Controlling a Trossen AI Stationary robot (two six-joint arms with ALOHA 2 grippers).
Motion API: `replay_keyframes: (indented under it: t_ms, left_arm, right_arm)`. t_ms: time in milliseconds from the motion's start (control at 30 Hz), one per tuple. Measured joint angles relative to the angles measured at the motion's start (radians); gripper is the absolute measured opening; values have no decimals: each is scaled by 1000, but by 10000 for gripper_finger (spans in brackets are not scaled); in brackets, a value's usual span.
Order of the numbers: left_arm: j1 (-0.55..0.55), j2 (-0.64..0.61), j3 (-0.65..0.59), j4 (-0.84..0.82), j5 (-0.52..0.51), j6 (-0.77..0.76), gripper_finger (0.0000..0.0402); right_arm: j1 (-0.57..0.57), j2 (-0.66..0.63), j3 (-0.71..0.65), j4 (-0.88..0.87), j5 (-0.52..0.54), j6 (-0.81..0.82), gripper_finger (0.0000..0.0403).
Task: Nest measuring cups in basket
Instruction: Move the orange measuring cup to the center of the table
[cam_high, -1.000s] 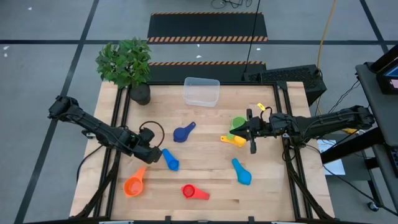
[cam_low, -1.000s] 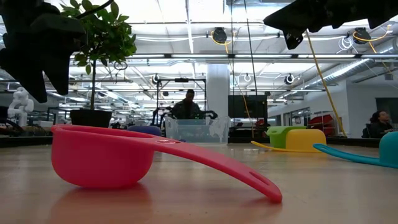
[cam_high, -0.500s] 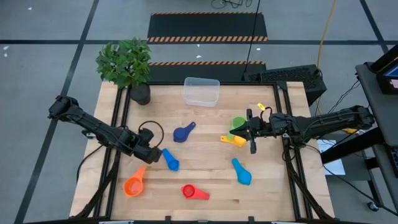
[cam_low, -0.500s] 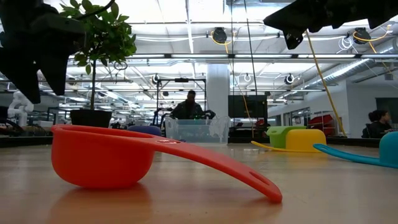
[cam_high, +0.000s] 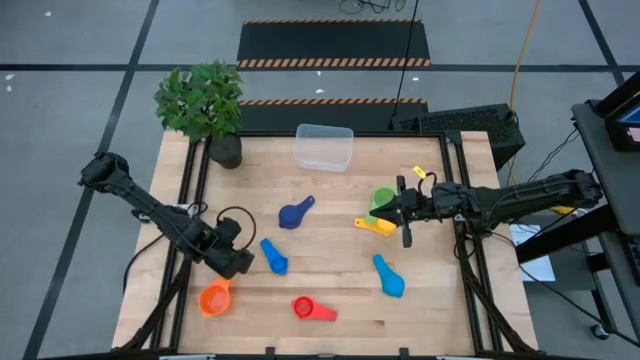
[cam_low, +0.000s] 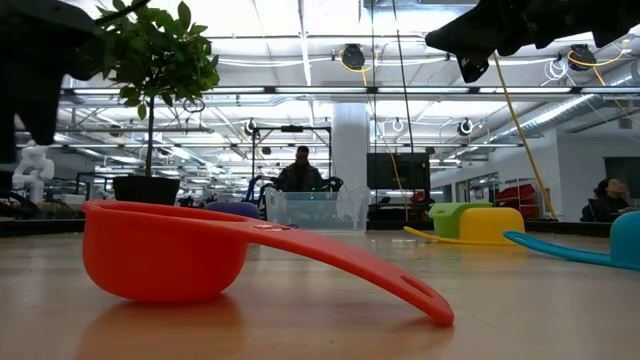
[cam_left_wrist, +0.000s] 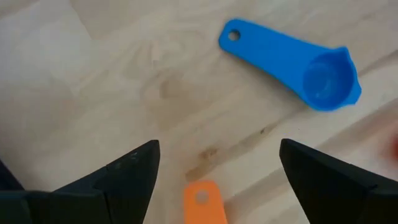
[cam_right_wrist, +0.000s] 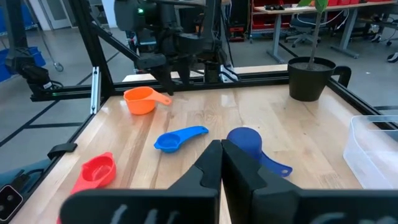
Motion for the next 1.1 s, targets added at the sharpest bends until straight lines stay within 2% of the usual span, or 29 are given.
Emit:
replay_keyframes:
  t_ms: [267,500,600,733,1100]
  left_arm:
    - [-97,25,0,0,13,-164,335]
    - [-126,100,0,7,175,-247,335]
    - [-133,114,0,25,192,-280,335]
    - [-134,135,0,76,184,-286,335]
    - [-135,196,0,85,217,-237,335]
  right_arm:
    - [0,0,0,12,0,-30,0]
    - [-19,0,0,79,0,-88,0]
    - [-35,0,0,102,0,-94,0]
    - [-57,0,0,112,0,-102,0]
    - [-84,0,0,163,-2,-128,0]
